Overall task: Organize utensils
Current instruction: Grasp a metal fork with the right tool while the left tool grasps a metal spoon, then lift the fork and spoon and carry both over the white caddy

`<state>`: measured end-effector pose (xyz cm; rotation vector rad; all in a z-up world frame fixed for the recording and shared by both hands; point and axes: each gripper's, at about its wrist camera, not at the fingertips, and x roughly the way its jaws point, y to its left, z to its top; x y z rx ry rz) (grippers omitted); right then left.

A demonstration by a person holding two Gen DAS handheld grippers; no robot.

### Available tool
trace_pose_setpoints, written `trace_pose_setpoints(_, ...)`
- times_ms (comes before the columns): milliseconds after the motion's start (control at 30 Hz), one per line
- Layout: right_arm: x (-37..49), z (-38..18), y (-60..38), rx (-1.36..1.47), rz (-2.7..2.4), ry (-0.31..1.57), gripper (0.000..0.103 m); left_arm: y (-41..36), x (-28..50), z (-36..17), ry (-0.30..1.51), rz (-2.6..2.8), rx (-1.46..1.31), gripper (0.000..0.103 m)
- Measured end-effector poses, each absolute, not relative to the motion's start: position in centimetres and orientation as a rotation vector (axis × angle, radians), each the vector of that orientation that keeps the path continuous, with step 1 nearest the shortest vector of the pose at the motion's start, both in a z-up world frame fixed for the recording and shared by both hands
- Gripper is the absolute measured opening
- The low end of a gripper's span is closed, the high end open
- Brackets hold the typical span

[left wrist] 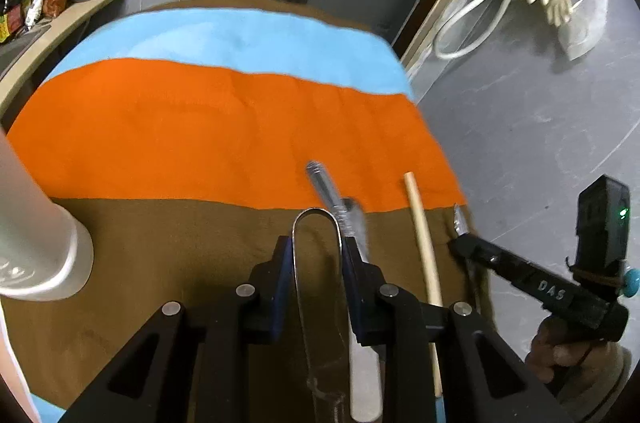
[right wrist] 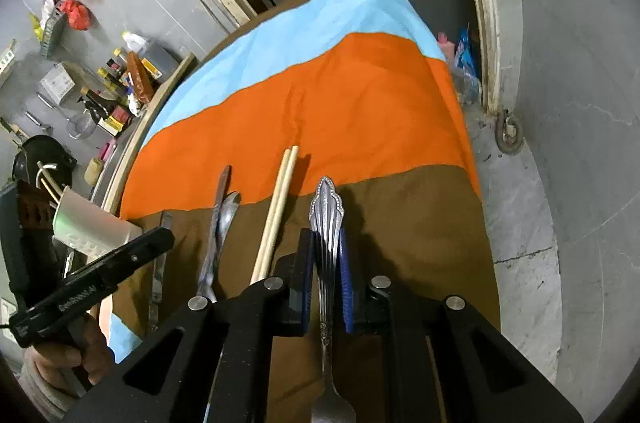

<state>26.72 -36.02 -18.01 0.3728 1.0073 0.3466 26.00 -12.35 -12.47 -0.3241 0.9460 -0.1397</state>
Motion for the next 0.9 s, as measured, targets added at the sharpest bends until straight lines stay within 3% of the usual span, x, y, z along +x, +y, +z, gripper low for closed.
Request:
trace_pose_setpoints(367, 22.7, -13.7, -36.4, 0.328, 0.351, 0.852, 0.009, -12.5, 22.7, -9.3, 0.786, -0.194, -0.305, 0.023)
trace_pose_setpoints(400, 22.4, -13.4, -36.6, 0.319, 0.352, 0.842, 0.002, -12.5, 22.6, -9.1, 0.775, -0.198, -0.298, 0.023)
trace_pose_setpoints(900, 19.2, -9.4, -35.0, 0.294, 0.373, 0.711, 0.002, -11.3, 19.2, -5.5, 0.617, -0.189, -0.284, 0.023)
